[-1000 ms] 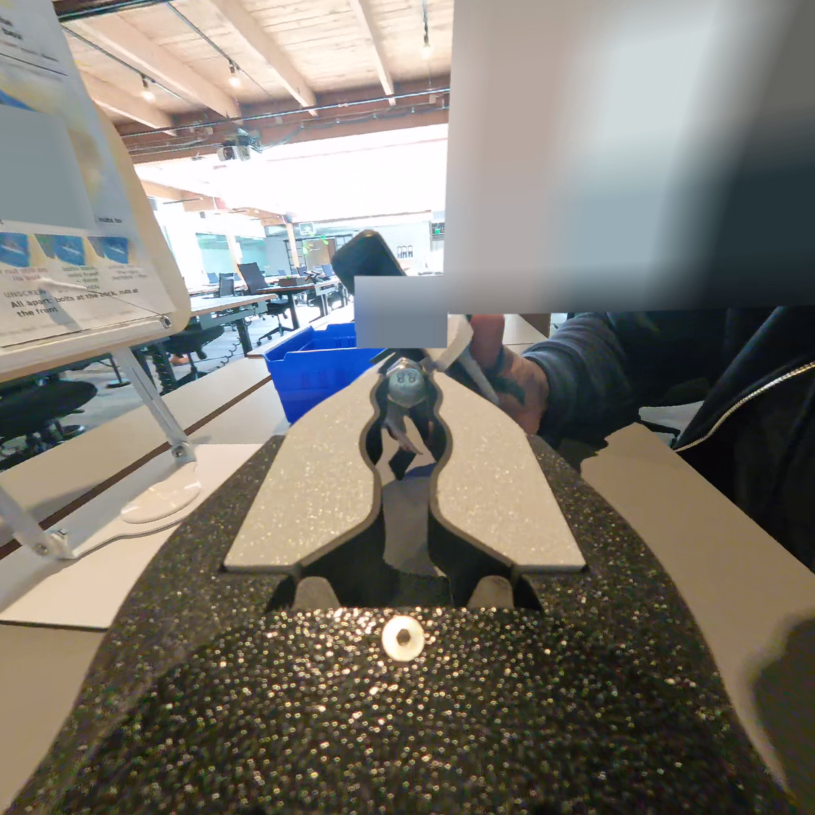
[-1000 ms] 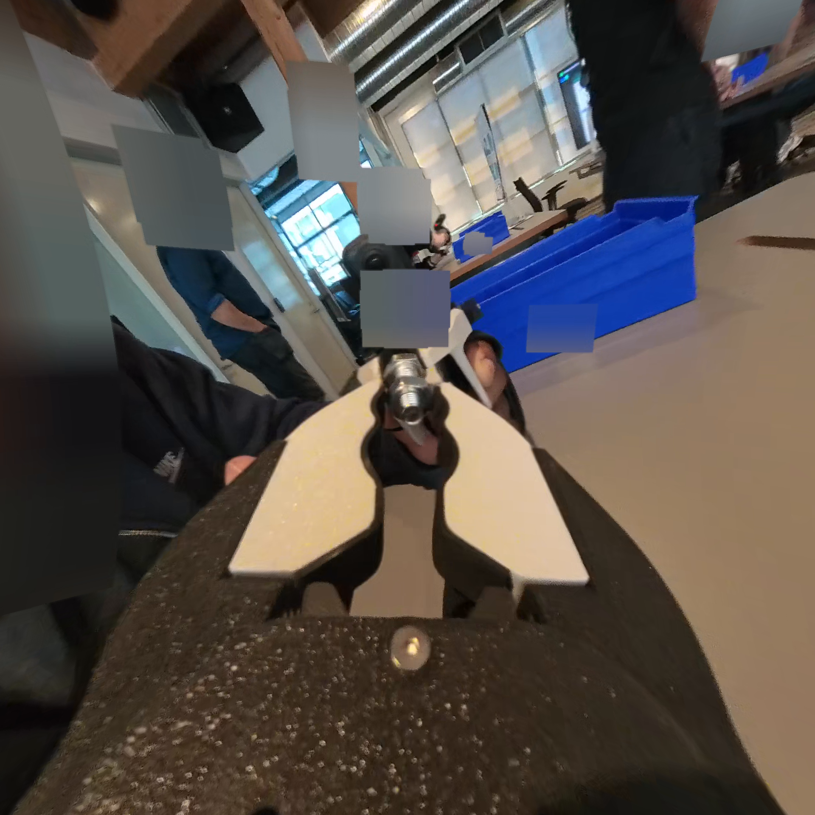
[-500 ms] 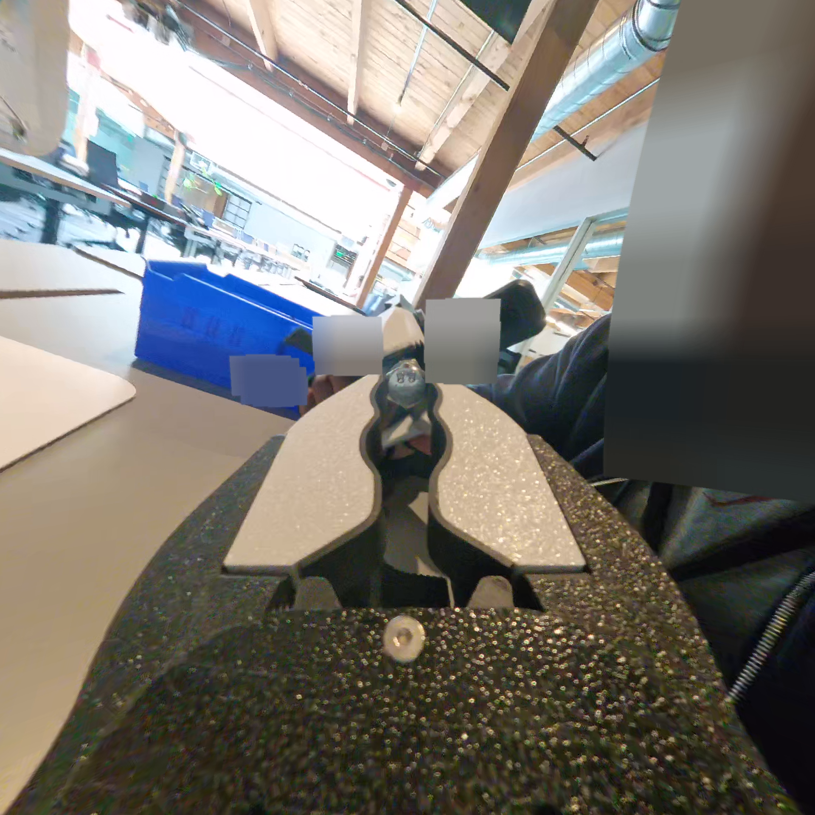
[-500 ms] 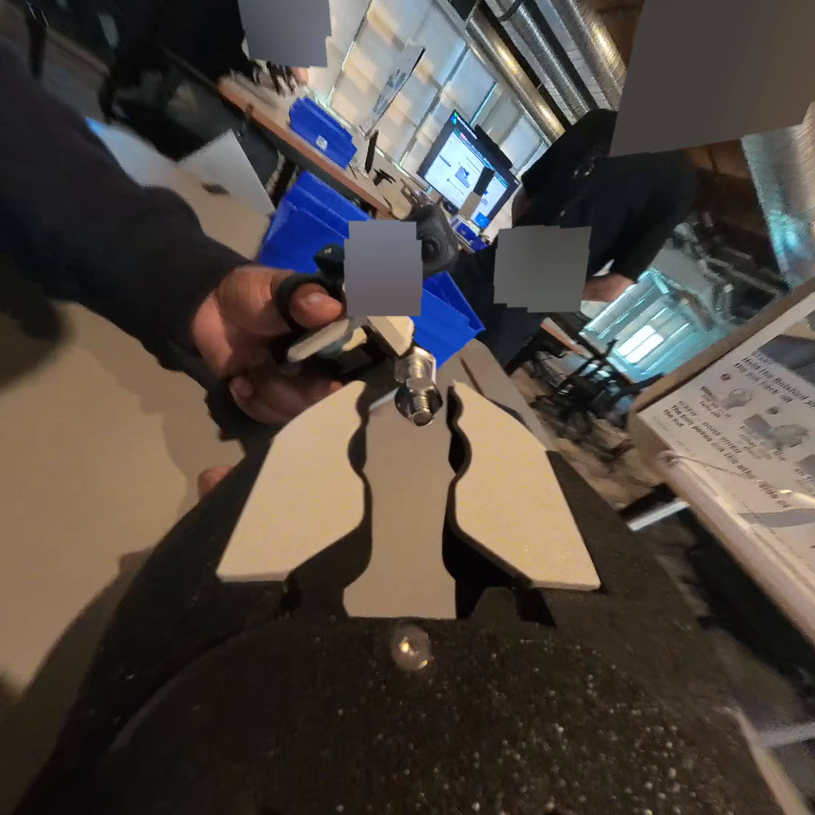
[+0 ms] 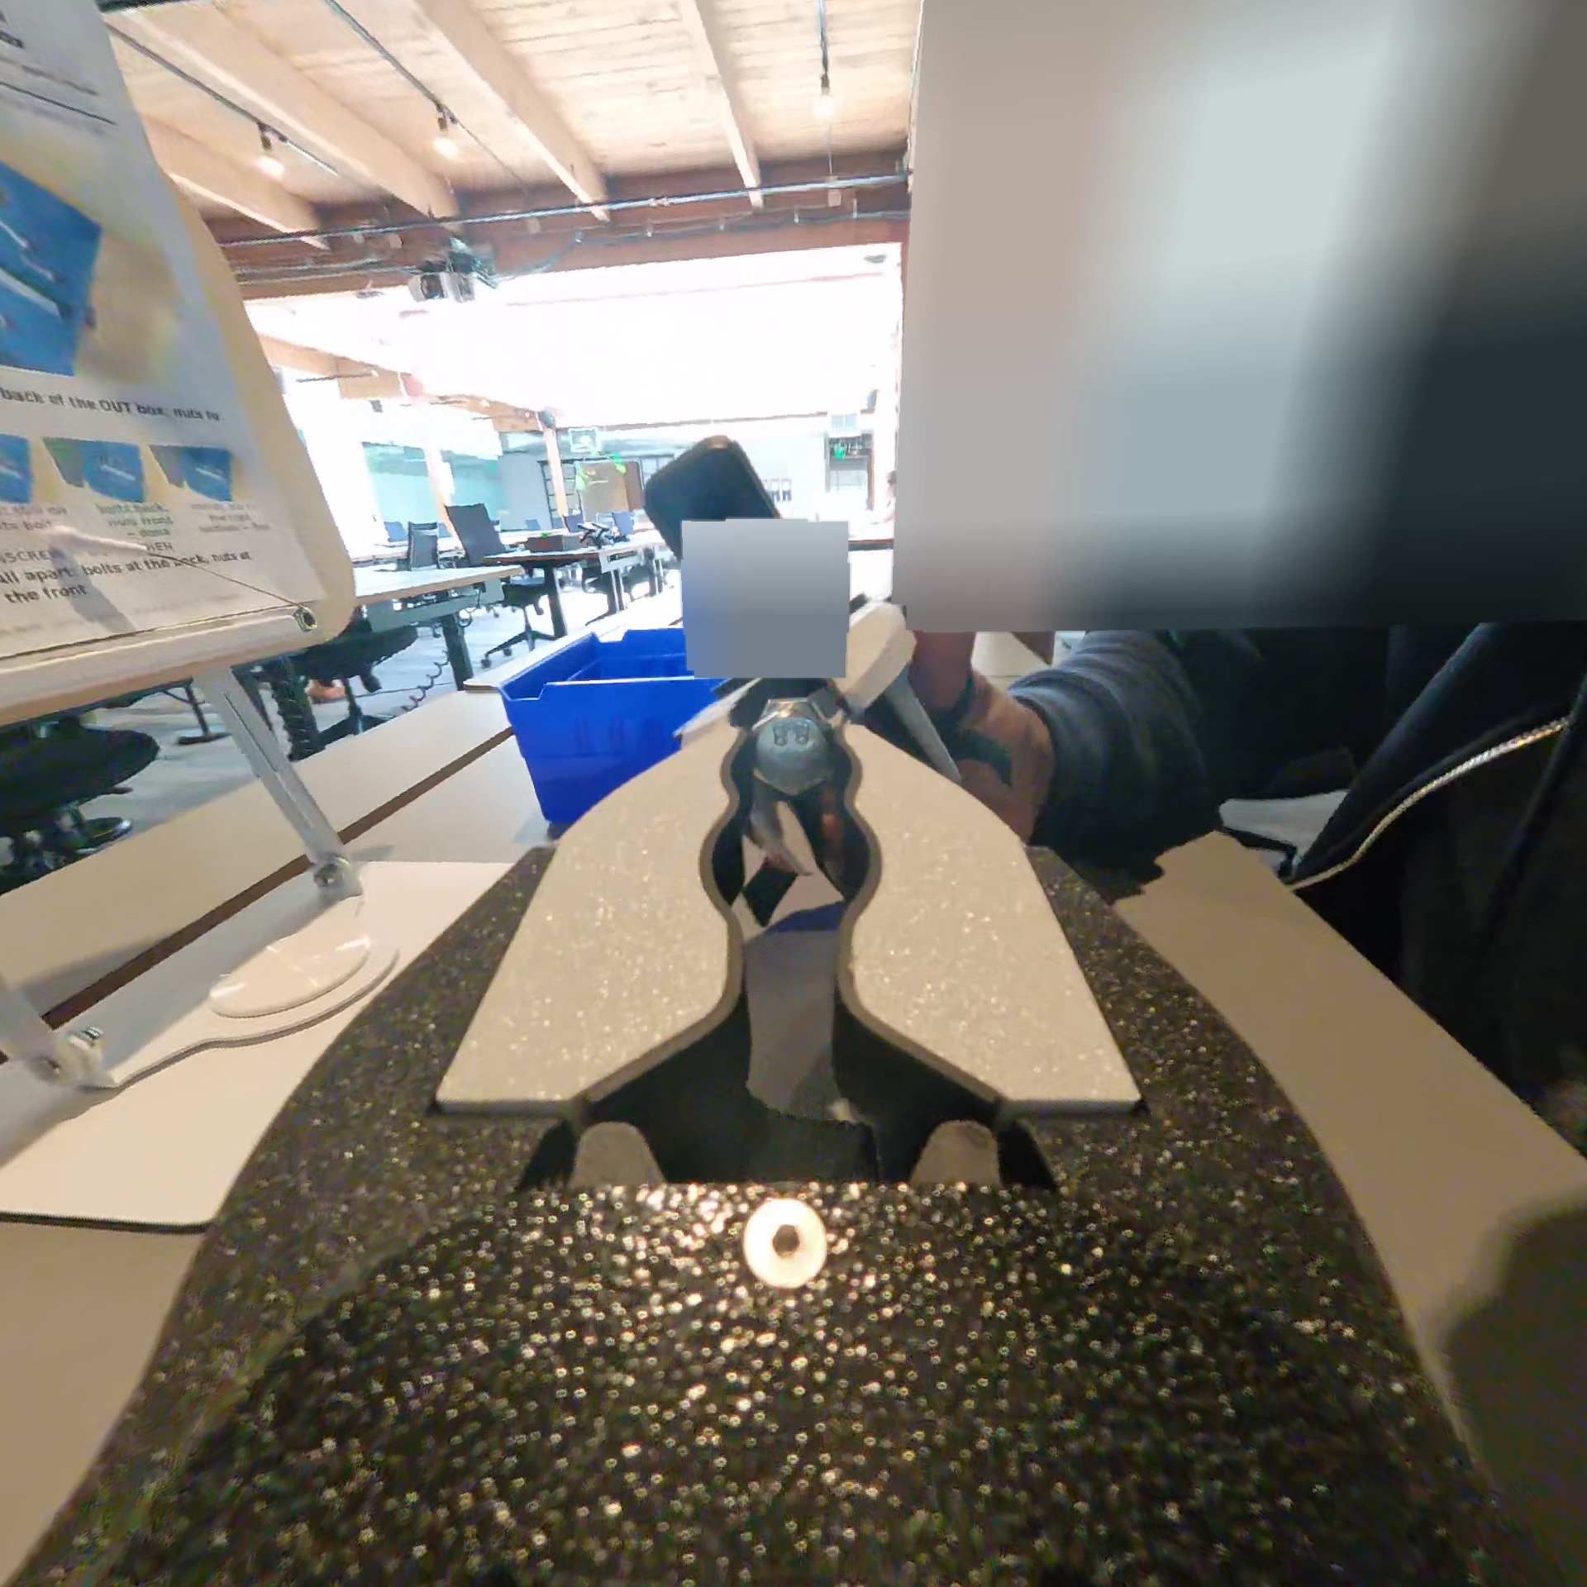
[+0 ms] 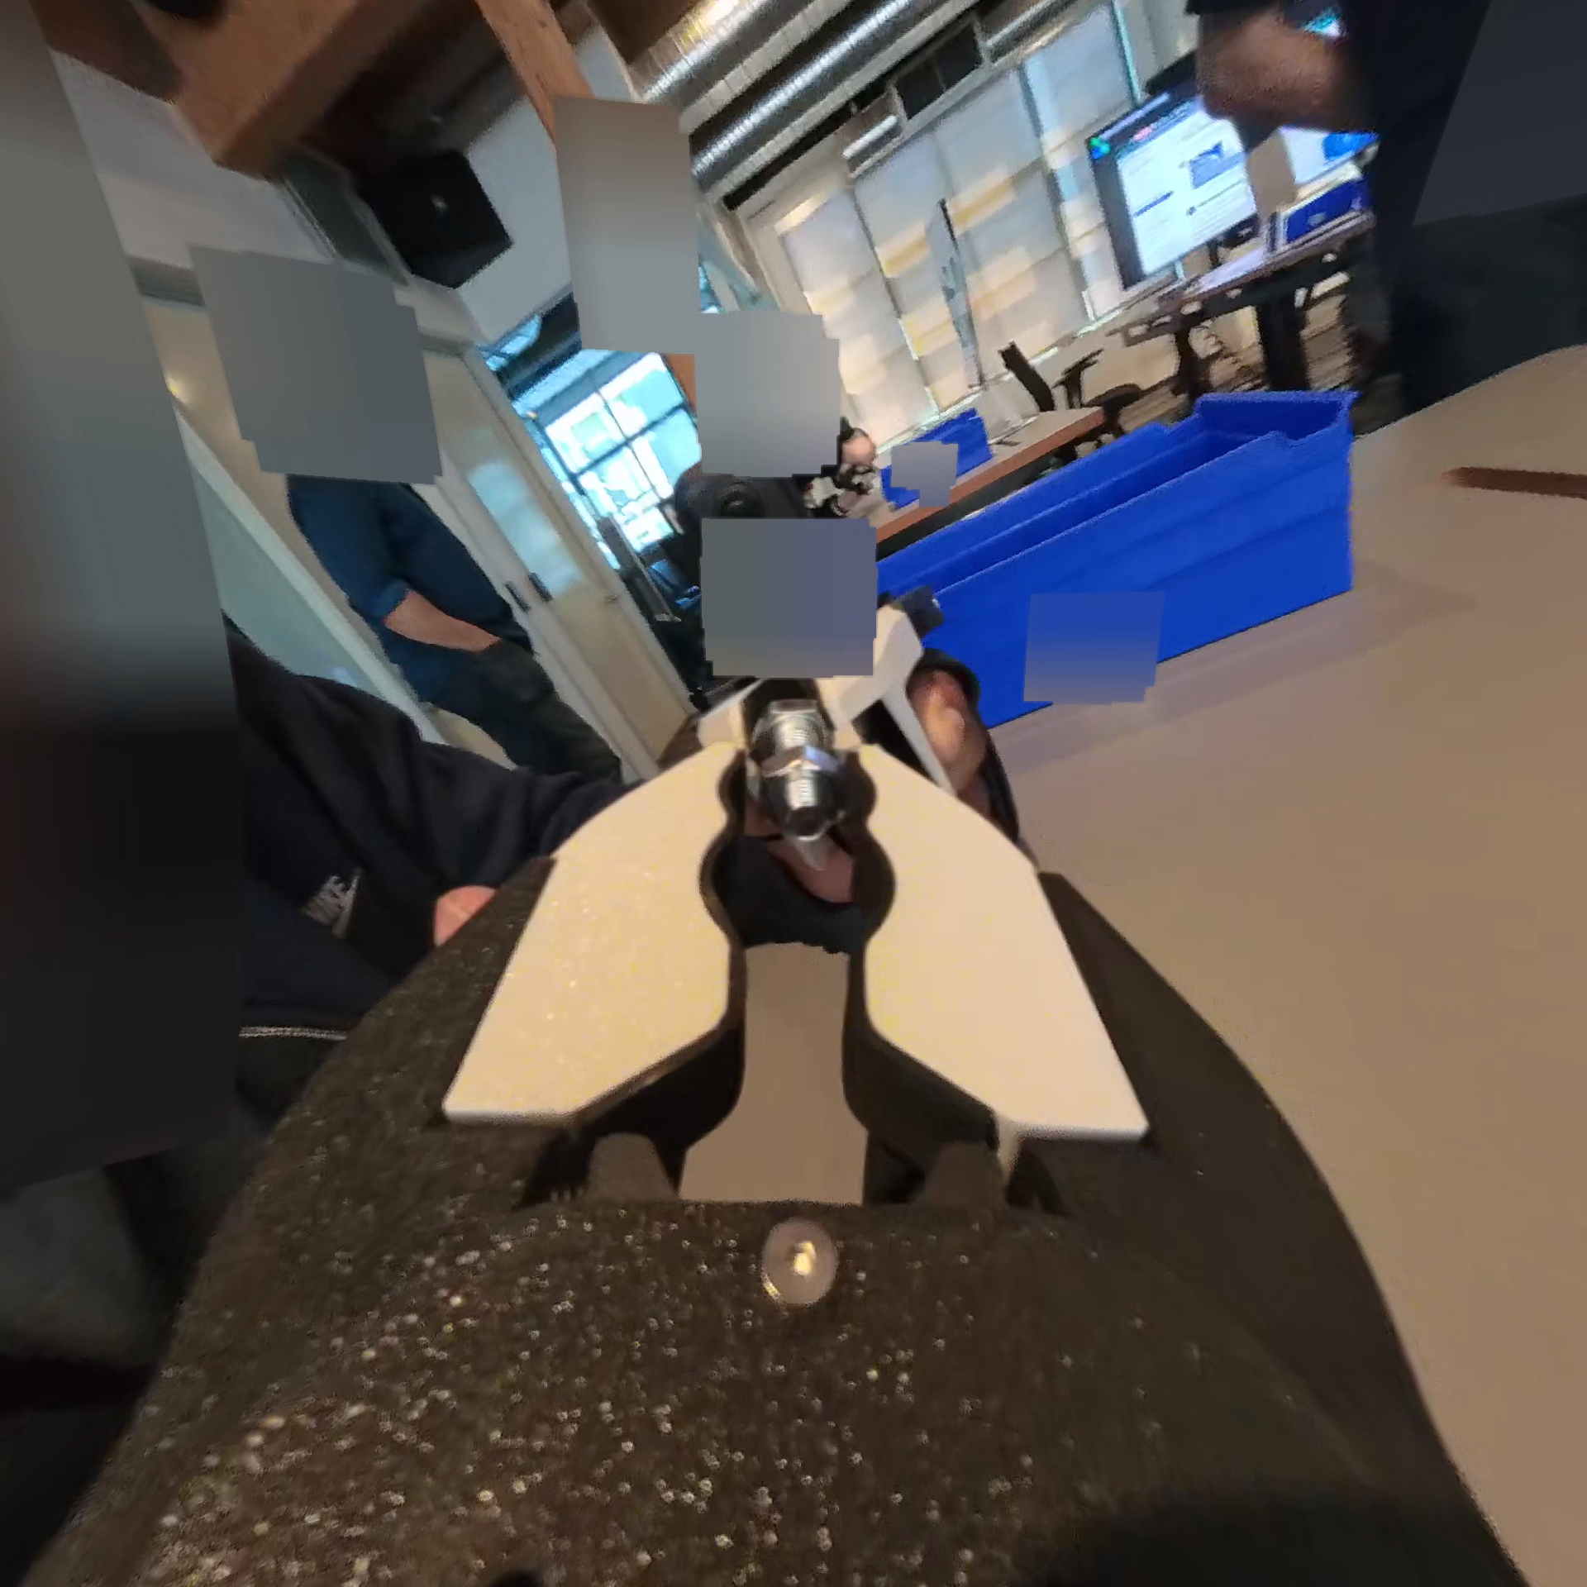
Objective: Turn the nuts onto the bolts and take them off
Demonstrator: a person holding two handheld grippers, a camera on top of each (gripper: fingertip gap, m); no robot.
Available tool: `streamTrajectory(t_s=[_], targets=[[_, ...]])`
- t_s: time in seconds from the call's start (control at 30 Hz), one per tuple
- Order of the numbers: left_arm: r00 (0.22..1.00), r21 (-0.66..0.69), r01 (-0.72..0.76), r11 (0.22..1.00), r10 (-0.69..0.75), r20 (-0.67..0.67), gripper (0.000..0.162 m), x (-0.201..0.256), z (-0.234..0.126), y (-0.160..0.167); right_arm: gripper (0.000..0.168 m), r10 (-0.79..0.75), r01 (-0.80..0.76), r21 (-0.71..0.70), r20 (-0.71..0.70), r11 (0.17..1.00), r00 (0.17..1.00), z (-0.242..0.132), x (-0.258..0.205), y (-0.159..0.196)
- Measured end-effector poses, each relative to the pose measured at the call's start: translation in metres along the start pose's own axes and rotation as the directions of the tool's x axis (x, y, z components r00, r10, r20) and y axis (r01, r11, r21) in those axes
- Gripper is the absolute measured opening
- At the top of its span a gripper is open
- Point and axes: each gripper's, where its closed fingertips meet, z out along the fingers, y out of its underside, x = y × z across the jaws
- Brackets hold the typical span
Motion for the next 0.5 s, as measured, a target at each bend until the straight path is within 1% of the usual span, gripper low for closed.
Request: streamTrajectory(t_s=[0.07, 0.13, 0.2, 0.23, 0.27, 0.33, 0.4, 0.43, 0.47, 0.5], targets=[[1.0, -0.001, 0.008, 1.0, -0.008, -0.009, 0.016, 0.002, 0.001, 0.0, 0.017, -0.061, 0.061, -0.022, -0.022, 0.998, 0.998, 0.0, 0.001, 0.002], [0.996, 0.006, 0.084, 0.996, -0.084, -0.03, 0.016, 0.001, 0.002, 0.001, 0.017, -0.171, 0.168, -0.054, -0.055, 0.984, 0.984, -0.001, 0.001, 0.002], [0.978, 0.027, 0.201, 0.979, -0.199, -0.069, 0.016, 0.001, 0.003, 0.002, 0.017, -0.347, 0.337, -0.106, -0.103, 0.936, 0.932, -0.002, 0.003, 0.003], [0.96, 0.03, 0.268, 0.963, -0.264, -0.097, 0.016, 0.001, 0.003, 0.003, 0.017, -0.446, 0.429, -0.141, -0.126, 0.892, 0.886, -0.003, 0.003, 0.003], [0.932, 0.029, 0.347, 0.938, -0.34, -0.128, 0.016, 0.0, 0.003, 0.005, 0.017, -0.546, 0.52, -0.183, -0.148, 0.834, 0.824, -0.004, 0.005, 0.004], [0.855, 0.023, 0.496, 0.868, -0.484, -0.185, 0.016, 0.0, 0.004, 0.009, 0.017, -0.738, 0.686, -0.282, -0.168, 0.671, 0.654, -0.006, 0.007, 0.006], [0.757, 0.016, 0.63, 0.777, -0.609, -0.237, 0.016, -0.001, 0.004, 0.012, 0.018, -0.888, 0.8, -0.386, -0.165, 0.459, 0.429, -0.007, 0.01, 0.009], [0.723, 0.023, 0.67, 0.742, -0.645, -0.248, 0.016, -0.003, 0.004, 0.014, 0.018, -0.932, 0.827, -0.43, -0.163, 0.361, 0.322, -0.008, 0.012, 0.009], [0.707, 0.029, 0.687, 0.726, -0.66, -0.254, 0.016, -0.003, 0.005, 0.015, 0.018, -0.951, 0.837, -0.452, -0.167, 0.308, 0.26, -0.008, 0.012, 0.01], [0.718, 0.034, 0.677, 0.735, -0.649, -0.25, 0.016, -0.004, 0.005, 0.015, 0.018, -0.948, 0.836, -0.447, -0.18, 0.317, 0.262, -0.008, 0.012, 0.01]])
